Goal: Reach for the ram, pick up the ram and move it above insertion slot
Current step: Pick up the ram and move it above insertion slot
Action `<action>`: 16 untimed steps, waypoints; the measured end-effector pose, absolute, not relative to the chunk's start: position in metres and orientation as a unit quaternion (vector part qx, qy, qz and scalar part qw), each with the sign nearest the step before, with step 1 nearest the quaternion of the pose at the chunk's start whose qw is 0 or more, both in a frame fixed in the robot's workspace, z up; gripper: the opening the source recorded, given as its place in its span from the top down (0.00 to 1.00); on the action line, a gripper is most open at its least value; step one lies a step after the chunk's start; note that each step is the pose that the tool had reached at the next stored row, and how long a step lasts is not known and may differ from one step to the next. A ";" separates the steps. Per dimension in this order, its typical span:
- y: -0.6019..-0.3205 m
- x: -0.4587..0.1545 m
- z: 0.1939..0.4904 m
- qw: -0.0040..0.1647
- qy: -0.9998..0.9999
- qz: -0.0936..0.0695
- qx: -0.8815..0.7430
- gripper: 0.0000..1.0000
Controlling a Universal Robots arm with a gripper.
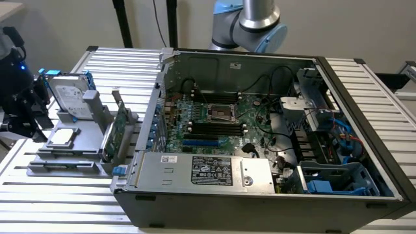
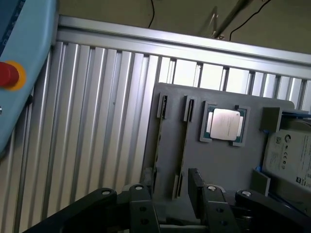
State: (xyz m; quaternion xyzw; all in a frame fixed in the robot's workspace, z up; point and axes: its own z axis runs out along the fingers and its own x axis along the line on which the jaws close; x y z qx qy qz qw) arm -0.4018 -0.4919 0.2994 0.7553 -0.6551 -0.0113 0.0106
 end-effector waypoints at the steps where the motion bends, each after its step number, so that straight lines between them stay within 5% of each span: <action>1: -0.492 -0.402 0.298 0.010 -0.655 -0.011 0.755 0.58; 16: -0.498 -0.402 0.270 0.008 -0.655 -0.011 0.755 0.58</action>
